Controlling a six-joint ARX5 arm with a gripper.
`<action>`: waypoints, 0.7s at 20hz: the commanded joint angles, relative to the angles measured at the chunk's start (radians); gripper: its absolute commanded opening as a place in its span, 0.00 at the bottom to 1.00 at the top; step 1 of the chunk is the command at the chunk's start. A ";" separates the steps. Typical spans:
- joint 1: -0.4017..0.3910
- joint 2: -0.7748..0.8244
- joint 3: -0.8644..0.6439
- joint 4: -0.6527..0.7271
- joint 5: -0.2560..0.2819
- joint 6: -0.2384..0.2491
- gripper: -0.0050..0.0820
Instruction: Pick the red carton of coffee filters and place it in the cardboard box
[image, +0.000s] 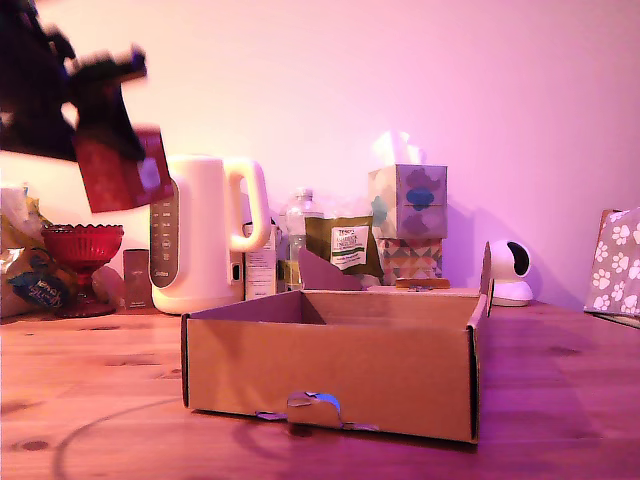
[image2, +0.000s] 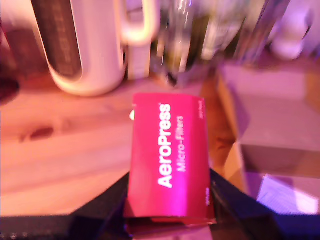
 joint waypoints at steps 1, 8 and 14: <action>-0.029 0.025 -0.007 -0.006 0.035 0.016 0.27; -0.206 0.120 -0.007 0.221 0.132 0.016 0.27; -0.331 0.264 0.018 0.362 0.139 0.017 0.27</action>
